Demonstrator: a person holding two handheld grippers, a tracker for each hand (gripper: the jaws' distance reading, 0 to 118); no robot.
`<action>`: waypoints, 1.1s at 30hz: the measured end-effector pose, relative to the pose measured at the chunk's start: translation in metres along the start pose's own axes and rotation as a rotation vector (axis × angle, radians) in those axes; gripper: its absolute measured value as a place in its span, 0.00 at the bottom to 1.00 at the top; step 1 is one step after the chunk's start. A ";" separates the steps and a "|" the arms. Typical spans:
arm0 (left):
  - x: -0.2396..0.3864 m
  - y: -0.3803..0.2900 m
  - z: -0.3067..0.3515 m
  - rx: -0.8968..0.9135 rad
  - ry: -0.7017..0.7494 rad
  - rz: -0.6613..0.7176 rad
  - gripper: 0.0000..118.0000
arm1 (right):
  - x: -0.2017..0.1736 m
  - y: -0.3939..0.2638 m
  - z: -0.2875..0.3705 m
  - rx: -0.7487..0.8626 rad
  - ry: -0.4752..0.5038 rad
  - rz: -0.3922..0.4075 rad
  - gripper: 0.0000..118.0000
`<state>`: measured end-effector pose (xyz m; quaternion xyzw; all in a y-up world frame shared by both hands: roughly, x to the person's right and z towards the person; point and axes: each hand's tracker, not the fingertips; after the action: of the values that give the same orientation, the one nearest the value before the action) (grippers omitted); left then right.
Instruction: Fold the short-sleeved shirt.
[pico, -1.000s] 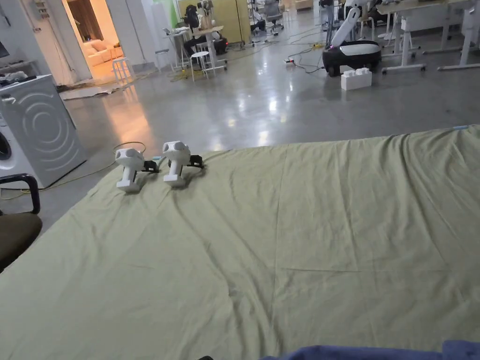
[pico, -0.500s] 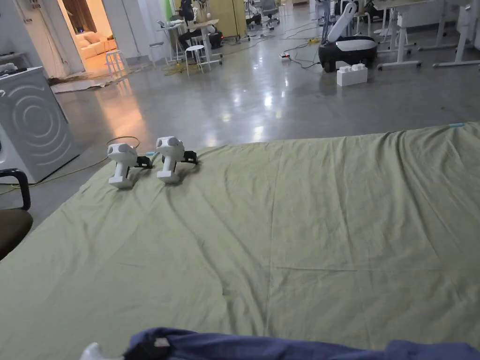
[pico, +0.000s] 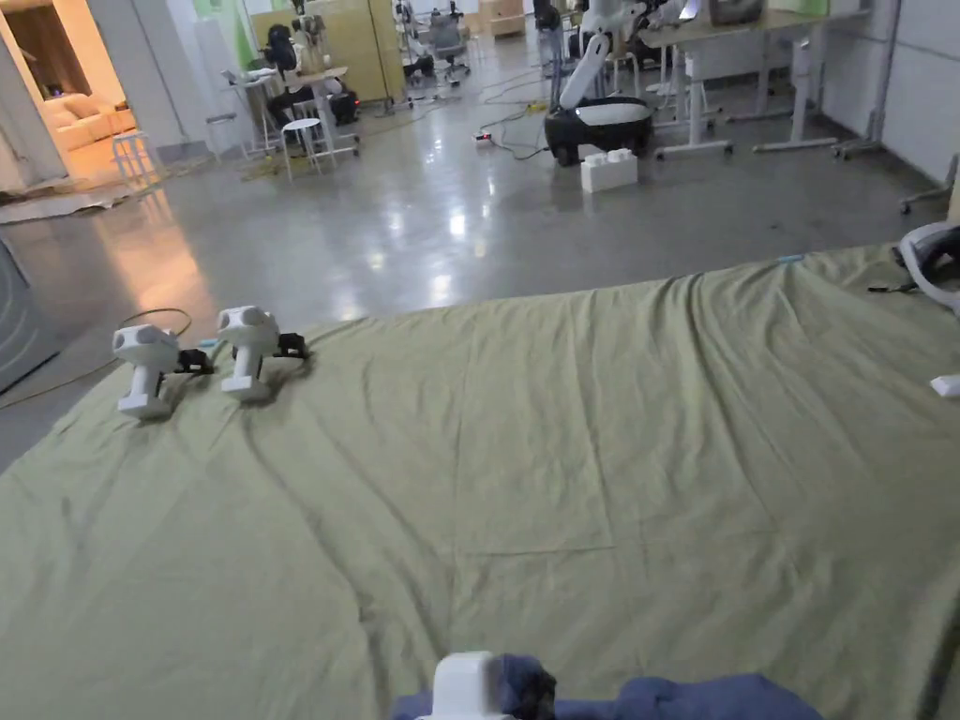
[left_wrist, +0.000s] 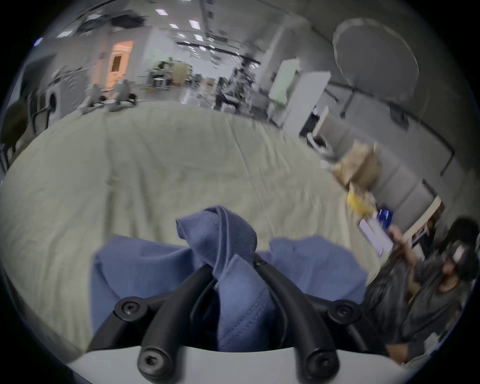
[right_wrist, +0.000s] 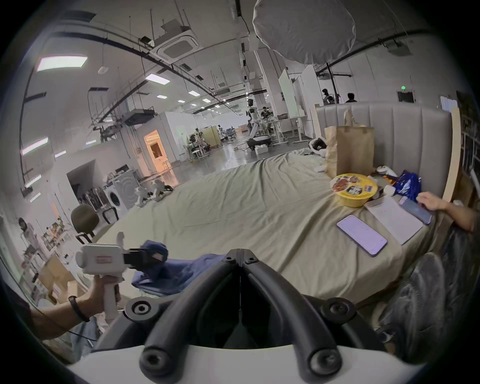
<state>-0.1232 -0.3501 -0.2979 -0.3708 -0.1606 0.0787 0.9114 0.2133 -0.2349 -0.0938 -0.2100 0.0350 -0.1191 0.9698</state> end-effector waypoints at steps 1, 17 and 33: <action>0.006 -0.004 -0.012 -0.025 0.012 -0.010 0.19 | 0.004 -0.001 0.004 -0.003 -0.014 0.002 0.02; -0.051 -0.009 -0.011 0.001 -0.287 0.578 0.05 | 0.039 -0.033 0.021 -0.060 -0.068 -0.065 0.02; -0.138 -0.012 0.073 0.214 -0.251 0.642 0.96 | 0.030 -0.036 0.008 -0.101 -0.028 -0.073 0.02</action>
<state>-0.2778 -0.3474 -0.2732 -0.2922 -0.1376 0.4223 0.8470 0.2357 -0.2705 -0.0720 -0.2615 0.0195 -0.1496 0.9533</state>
